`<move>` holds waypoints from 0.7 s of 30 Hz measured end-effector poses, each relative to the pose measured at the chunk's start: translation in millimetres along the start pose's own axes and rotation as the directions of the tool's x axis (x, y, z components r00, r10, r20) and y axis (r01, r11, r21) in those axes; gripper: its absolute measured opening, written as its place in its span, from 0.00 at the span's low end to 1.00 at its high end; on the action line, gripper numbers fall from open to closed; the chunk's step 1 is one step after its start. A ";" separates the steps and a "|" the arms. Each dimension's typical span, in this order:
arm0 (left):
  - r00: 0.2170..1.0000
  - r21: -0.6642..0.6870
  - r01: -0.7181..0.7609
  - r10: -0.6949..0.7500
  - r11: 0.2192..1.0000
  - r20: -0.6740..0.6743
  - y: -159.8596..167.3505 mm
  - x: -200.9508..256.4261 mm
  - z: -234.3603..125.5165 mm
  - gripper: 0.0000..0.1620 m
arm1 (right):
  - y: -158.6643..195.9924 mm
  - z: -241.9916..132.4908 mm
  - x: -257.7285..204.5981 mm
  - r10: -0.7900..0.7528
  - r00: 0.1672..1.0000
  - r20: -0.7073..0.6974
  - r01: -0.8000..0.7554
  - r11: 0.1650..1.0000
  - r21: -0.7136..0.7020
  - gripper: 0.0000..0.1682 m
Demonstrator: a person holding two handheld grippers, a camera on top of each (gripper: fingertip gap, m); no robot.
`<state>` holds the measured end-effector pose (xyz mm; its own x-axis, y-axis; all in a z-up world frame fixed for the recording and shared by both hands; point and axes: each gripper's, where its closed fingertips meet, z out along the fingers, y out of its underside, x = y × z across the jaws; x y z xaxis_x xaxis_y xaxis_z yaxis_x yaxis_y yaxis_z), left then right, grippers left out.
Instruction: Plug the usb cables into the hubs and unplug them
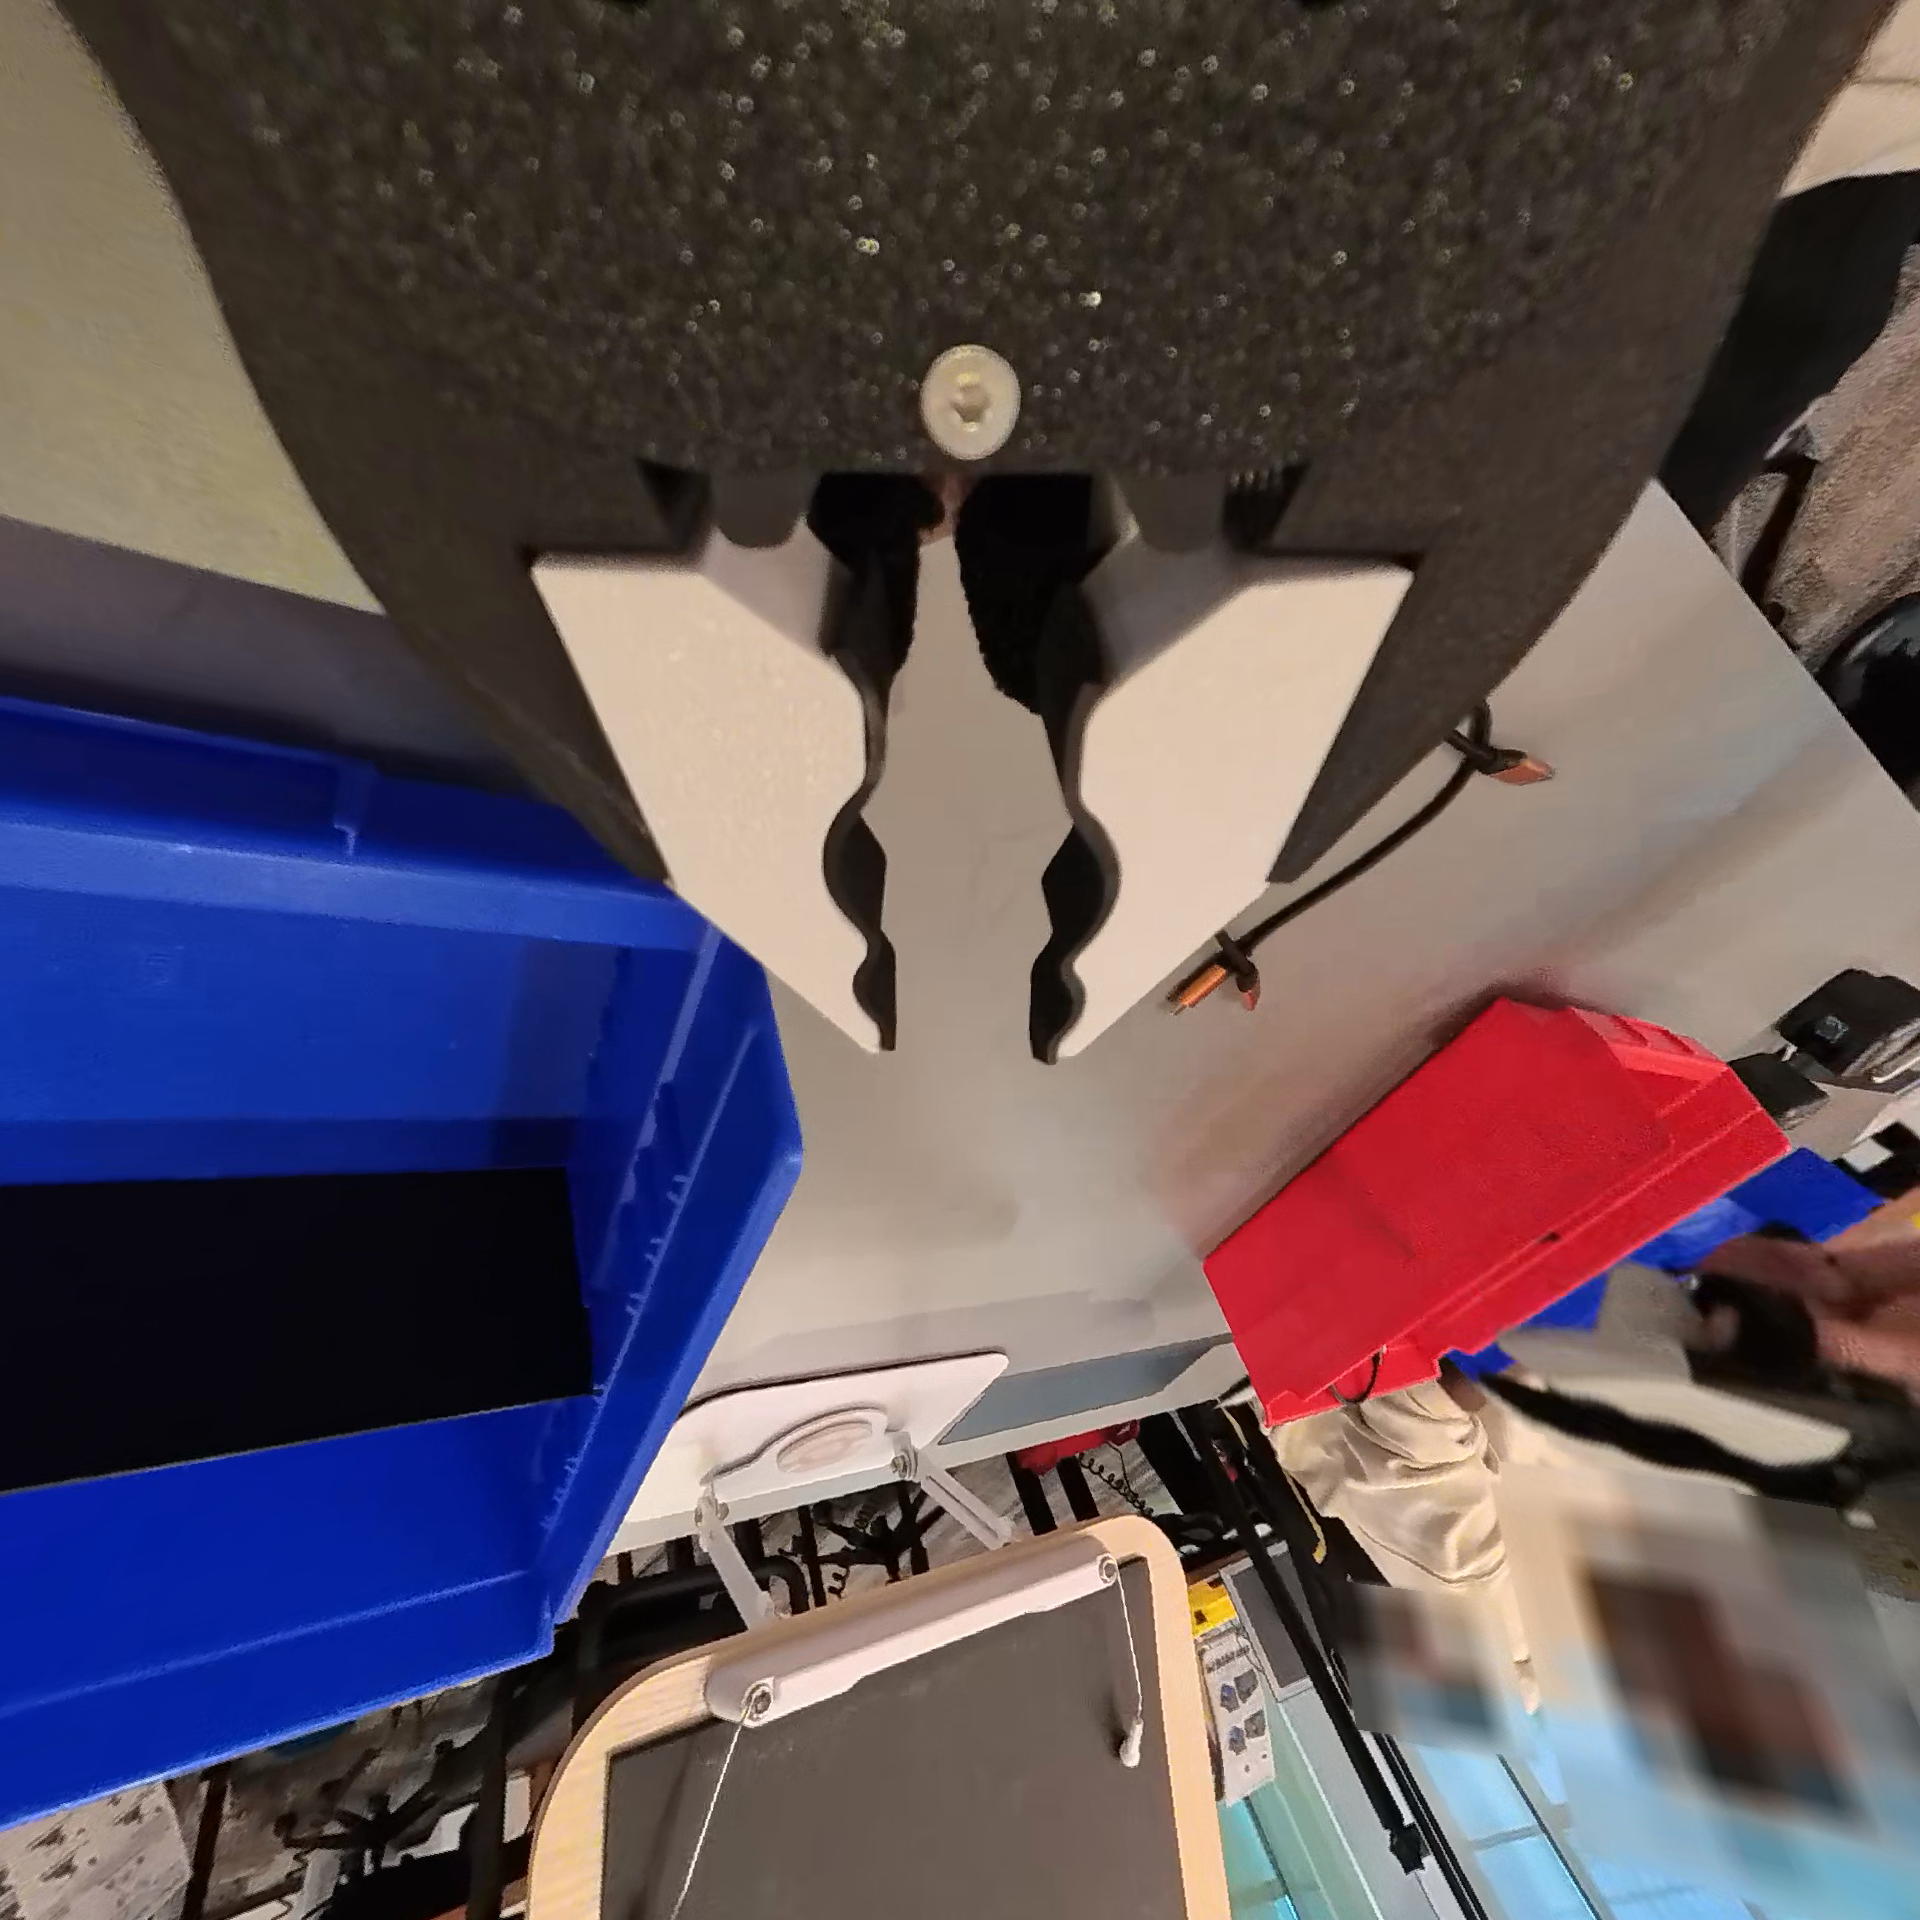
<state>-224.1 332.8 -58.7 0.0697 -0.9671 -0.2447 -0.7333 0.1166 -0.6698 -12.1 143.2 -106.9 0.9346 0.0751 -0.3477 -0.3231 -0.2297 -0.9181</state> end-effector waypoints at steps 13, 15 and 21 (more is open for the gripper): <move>0.862 -0.417 0.455 -0.273 0.787 0.426 190.6 -225.9 -6.3 0.29 | 9.3 23.0 -19.6 -0.013 0.998 0.060 0.016 0.999 -0.047 0.14; 0.861 -0.451 0.467 -0.277 0.760 0.426 204.1 -230.1 8.2 0.29 | 11.4 23.8 -20.5 -0.021 0.998 0.060 0.025 0.998 -0.055 0.14; 0.854 -0.405 0.454 -0.258 0.794 0.452 202.7 -238.8 21.2 0.13 | 13.2 18.3 -15.5 -0.020 0.999 0.045 0.023 0.998 -0.056 0.14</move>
<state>-375.1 592.2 -150.9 0.5545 -0.7536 -0.3529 -0.8241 -0.4384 -0.3588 -33.6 156.8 -117.1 0.9333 0.1230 -0.3373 -0.2930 -0.2820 -0.9136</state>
